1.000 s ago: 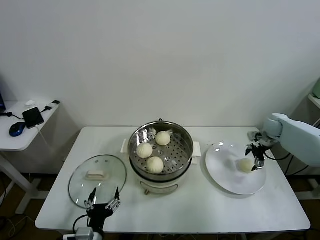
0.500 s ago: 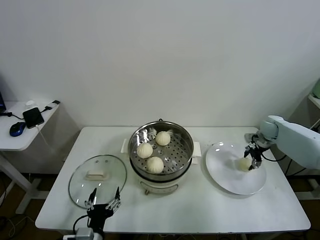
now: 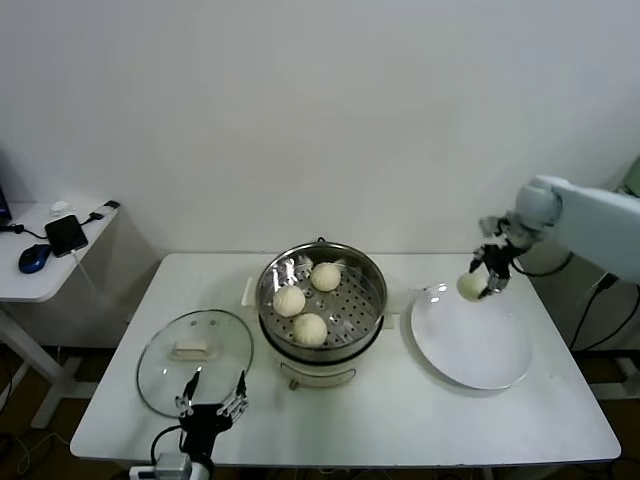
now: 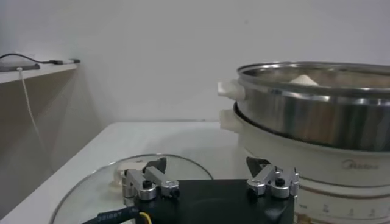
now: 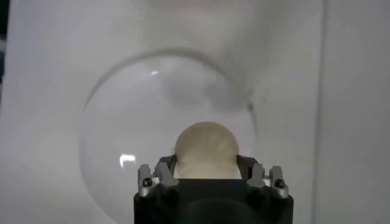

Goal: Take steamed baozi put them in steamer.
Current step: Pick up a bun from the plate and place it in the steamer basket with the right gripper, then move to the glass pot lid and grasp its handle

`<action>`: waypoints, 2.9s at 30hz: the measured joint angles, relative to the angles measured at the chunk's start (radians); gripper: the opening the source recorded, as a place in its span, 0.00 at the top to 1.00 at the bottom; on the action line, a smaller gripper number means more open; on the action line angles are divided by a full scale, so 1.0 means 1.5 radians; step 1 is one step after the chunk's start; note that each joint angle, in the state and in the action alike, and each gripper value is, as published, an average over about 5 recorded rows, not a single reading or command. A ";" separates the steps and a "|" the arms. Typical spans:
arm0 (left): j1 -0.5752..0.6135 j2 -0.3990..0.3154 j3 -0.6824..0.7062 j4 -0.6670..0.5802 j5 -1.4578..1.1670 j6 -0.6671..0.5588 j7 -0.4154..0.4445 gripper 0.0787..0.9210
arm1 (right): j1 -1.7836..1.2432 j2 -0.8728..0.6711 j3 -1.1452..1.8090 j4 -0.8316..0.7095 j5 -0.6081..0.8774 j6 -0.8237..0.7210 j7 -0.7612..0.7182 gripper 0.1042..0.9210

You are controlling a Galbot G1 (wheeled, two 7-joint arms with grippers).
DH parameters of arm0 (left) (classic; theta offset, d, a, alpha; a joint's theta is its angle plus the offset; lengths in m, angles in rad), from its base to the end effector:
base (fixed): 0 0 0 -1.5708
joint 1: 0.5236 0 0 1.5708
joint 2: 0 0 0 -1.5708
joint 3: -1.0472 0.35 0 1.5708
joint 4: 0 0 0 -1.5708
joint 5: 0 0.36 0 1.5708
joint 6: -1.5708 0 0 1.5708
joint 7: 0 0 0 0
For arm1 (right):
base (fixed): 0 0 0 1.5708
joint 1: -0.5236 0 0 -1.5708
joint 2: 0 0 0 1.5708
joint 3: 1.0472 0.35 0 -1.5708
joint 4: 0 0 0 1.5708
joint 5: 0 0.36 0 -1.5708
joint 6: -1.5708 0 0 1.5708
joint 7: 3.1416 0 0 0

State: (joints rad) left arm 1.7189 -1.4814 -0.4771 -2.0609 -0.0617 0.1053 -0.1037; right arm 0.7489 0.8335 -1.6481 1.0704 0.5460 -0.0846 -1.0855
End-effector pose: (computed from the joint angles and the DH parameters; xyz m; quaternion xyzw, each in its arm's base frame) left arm 0.1356 0.0014 -0.3392 0.0099 -0.9894 -0.0036 0.1451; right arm 0.5878 -0.1585 -0.0485 0.5124 -0.5531 0.5211 0.4000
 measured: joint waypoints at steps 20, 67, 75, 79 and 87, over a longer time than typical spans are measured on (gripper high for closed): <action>0.001 0.008 0.002 -0.013 -0.003 0.002 0.008 0.12 | 0.161 0.180 -0.129 0.215 0.288 -0.136 0.102 0.31; -0.007 0.008 0.001 -0.009 -0.003 -0.013 0.019 0.12 | -0.096 0.104 0.200 0.076 0.274 -0.055 0.303 0.12; -0.011 0.013 -0.003 -0.001 0.010 -0.037 0.020 0.12 | -0.335 -0.018 0.517 0.158 0.202 -0.047 0.526 0.12; -0.012 0.016 -0.007 0.000 0.017 -0.046 0.020 0.12 | -0.511 -0.048 0.695 0.211 0.154 -0.030 0.589 0.12; -0.015 0.024 -0.018 0.013 0.030 -0.062 0.017 0.12 | -0.864 -0.026 1.050 0.278 0.073 0.039 0.628 0.12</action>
State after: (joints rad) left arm 1.6971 -1.4451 -0.5044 -2.0411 -0.0174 0.0124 -0.0784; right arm -0.5476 0.7940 -0.0731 1.4871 0.6551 -0.0256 -0.1437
